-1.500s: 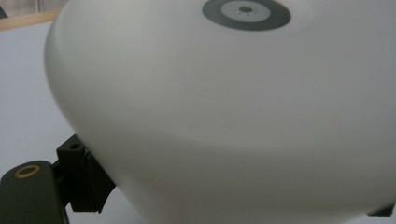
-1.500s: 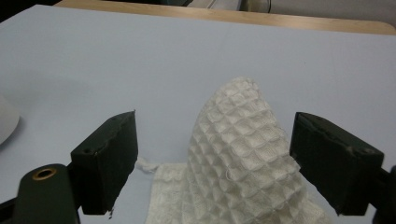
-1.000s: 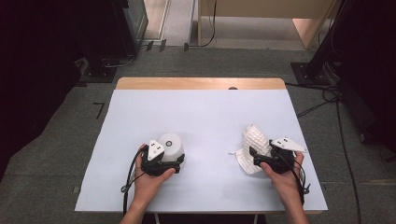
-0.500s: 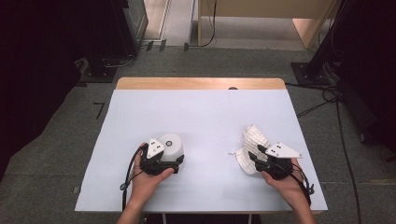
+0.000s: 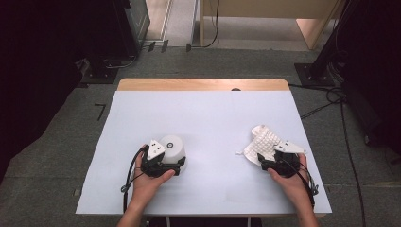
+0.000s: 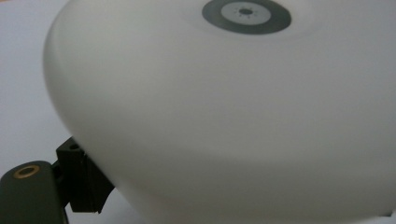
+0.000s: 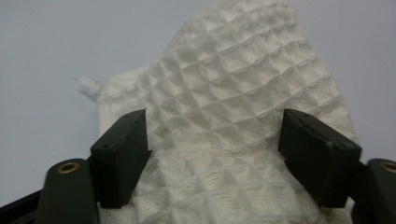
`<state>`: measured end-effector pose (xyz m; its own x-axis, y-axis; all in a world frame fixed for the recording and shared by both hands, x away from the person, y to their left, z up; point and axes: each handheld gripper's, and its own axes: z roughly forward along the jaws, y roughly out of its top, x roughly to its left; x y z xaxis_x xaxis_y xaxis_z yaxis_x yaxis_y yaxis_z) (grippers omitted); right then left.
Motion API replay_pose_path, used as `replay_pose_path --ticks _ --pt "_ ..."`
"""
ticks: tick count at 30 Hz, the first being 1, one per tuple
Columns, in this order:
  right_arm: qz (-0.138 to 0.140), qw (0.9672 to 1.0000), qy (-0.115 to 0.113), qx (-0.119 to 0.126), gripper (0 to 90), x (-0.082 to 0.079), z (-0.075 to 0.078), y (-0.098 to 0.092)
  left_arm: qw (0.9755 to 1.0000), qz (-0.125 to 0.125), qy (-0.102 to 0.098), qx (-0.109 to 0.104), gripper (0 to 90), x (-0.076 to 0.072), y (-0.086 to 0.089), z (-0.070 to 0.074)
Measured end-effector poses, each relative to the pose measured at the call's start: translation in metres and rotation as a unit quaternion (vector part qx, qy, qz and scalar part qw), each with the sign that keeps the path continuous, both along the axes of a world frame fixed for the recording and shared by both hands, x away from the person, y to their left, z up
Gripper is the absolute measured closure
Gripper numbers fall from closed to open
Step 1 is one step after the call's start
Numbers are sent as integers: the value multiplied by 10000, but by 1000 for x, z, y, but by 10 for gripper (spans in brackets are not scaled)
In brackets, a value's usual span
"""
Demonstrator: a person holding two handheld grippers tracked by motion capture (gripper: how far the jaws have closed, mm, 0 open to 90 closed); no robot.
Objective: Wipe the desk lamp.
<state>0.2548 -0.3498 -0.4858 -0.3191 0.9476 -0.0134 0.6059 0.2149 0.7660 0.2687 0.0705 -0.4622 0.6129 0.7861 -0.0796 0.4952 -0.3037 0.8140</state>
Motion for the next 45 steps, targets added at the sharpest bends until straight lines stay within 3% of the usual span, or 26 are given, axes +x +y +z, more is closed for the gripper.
replay_pose_path --ticks 3,7,9,12,18,24,27,30,32,34,35,37,40,41,43,45 --pt "-353 9993 66 -54 182 5 -5 -5 10000 -8 4 -8 82 0 0 0" --pt "-703 9972 175 181 168 11 -10 -15 10000 -6 0 -5 82 0 0 0" --pt "-702 9970 212 259 171 13 -11 -18 10000 6 -11 43 82 0 -1 0" --pt "-671 9971 284 232 160 14 -12 -16 9995 -52 -116 284 82 -2 -6 1" --pt "-705 9969 342 -69 147 17 -14 -9 9990 -137 -142 409 82 -4 -9 1" --pt "-752 9964 381 1 381 16 -10 -7 9984 -329 -159 428 82 -8 -13 2" --pt "-907 9952 357 4 600 16 -8 -10 9980 -412 -162 458 82 -9 -16 2" --pt "-1062 9937 253 236 716 14 -8 -17 9981 -411 -147 423 82 -9 -18 2" --pt "-1045 9934 188 441 731 10 -2 -17 9979 -440 -126 462 82 -9 -18 3" --pt "-711 9953 62 655 729 6 6 -13 9973 -515 -126 516 82 -9 -19 4" --pt "-577 9958 106 701 725 6 8 -10 9970 -554 -128 516 82 -10 -20 4" --pt "-566 9964 202 591 698 6 5 -2 9967 -599 -128 529 82 -9 -21 4" --pt "-681 9956 388 522 552 11 -9 3 9968 -612 -115 509 82 -9 -20 4" --pt "-675 9958 349 505 556 11 -9 4 9970 -603 -104 483 82 -9 -20 3" --pt "-713 9957 435 389 647 12 -7 5 9972 -605 -112 433 82 -8 -21 2" --pt "-763 9953 342 492 723 10 -4 5 9974 -588 -171 389 81 -7 -23 1"
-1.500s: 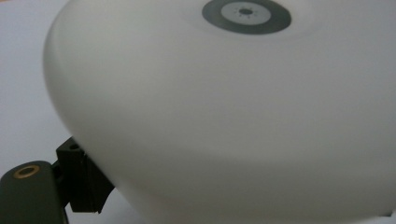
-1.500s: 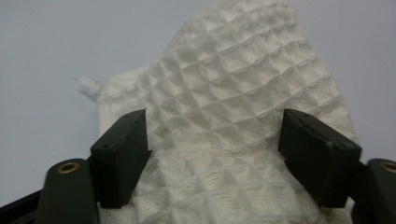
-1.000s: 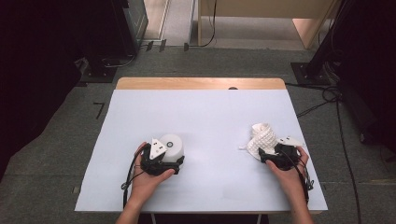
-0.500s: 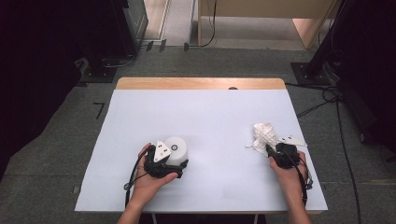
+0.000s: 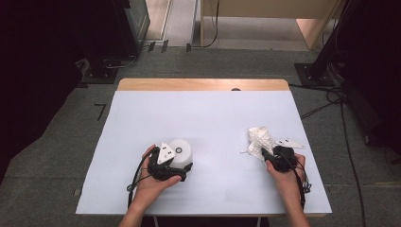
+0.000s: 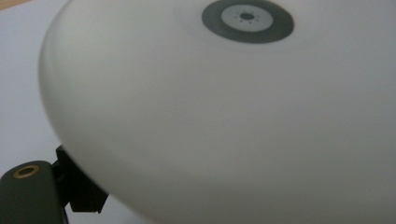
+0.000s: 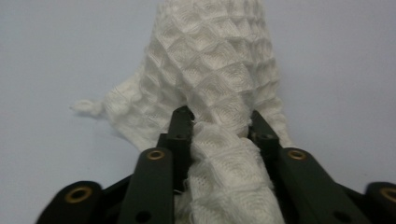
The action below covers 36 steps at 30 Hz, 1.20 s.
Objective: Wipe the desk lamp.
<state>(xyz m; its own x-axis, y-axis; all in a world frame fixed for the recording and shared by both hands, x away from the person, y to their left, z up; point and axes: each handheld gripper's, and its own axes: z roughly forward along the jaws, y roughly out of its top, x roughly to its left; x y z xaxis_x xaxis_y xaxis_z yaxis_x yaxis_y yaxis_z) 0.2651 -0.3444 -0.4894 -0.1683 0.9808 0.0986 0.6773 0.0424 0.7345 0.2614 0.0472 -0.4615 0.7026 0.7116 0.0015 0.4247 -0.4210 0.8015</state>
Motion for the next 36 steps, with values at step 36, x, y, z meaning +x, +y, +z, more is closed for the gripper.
replay_pose_path --ticks 36 --pt "1774 9787 -641 811 722 -24 85 132 9917 -1030 -341 696 84 -10 -54 17"
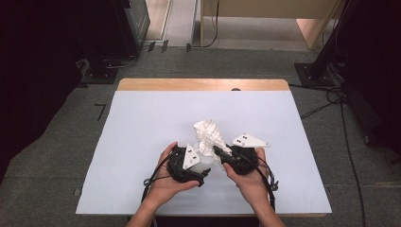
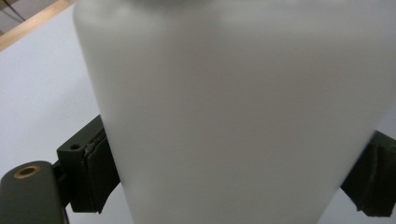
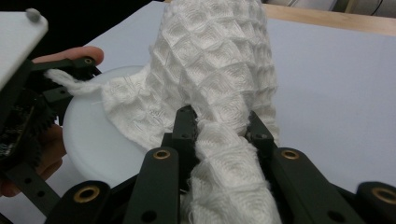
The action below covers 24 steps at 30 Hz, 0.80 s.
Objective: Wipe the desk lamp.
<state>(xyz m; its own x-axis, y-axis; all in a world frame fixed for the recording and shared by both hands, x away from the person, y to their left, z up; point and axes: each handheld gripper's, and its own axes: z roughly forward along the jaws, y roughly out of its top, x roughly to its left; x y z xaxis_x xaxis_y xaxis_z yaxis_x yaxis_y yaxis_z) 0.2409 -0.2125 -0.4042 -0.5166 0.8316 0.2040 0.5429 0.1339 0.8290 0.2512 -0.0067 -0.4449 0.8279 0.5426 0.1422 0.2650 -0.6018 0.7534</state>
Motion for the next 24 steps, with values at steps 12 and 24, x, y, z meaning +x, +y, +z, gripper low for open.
replay_pose_path --ticks 12,24 --pt "-345 9985 394 -182 721 12 -24 -15 9999 -38 -47 -120 84 5 -6 -6" --pt "-110 9973 -18 721 720 2 3 -29 9995 -270 -165 16 85 6 -19 -8"
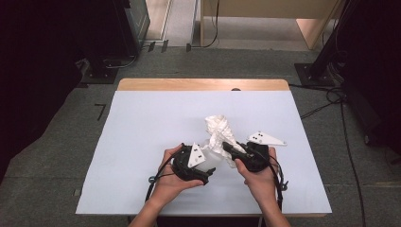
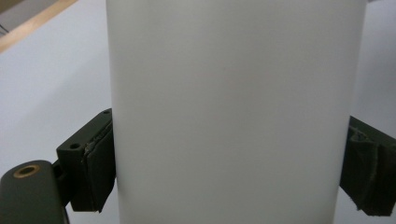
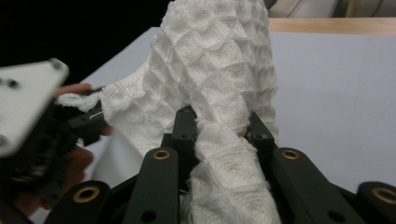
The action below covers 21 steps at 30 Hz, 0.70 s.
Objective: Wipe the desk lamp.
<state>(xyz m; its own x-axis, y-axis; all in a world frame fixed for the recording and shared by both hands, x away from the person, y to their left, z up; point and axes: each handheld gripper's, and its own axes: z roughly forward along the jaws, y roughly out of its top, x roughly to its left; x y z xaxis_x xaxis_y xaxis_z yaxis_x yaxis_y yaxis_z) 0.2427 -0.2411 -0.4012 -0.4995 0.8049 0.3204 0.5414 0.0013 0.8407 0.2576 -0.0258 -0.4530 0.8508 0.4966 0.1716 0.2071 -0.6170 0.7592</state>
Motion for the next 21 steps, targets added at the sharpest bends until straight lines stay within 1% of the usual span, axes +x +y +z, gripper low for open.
replay_pose_path --ticks 1,2,3,4,5,6,7,9,11,12,13,14,15,17,18,19,20,21 --pt "81 9999 34 83 720 0 1 3 10000 -23 -49 24 85 -1 -3 -1" --pt "174 9997 100 110 720 1 0 5 9999 -36 -89 28 84 -2 -5 -3" --pt "222 9996 176 69 719 2 -2 9 9999 -21 -111 58 84 -2 -7 -3" --pt "150 9998 144 26 719 3 -5 11 10000 -12 -88 45 84 -2 -7 -3" --pt "77 9998 169 53 719 5 -8 9 10000 -4 -71 37 84 -1 -6 -3" --pt "27 9996 285 82 719 7 -11 8 10000 -7 -33 15 84 -1 -5 -3" --pt "-13 9993 362 51 719 10 -15 6 10000 -7 -12 0 84 0 -4 -2" --pt "-57 9990 433 -11 720 13 -23 3 10000 4 53 -56 84 1 -3 -2" --pt "-42 9985 539 99 720 15 -27 -2 10000 21 55 -42 84 1 -4 -3" --pt "-17 9984 562 57 720 15 -27 -4 10000 37 79 -41 84 2 -4 -2" --pt "3 9983 581 1 721 14 -25 -5 9998 83 127 -99 84 3 -3 -3" --pt "71 9983 585 -12 720 13 -23 -6 9996 137 213 -154 84 5 -2 -2" --pt "147 9983 555 -1 720 11 -21 -7 9990 191 323 -253 84 8 0 -2" --pt "365 9981 469 133 720 7 -14 -7 9982 235 413 -364 84 10 3 -3" --pt "464 9978 409 231 720 5 -10 -5 9985 197 375 -349 84 9 3 -3" --pt "493 9980 346 206 720 5 -8 -3 9990 136 294 -299 84 7 2 -3" --pt "454 9984 308 160 720 5 -7 1 9996 84 164 -211 84 4 1 -3" --pt "418 9988 220 107 721 5 -7 4 9999 47 55 -128 84 0 -1 -3"
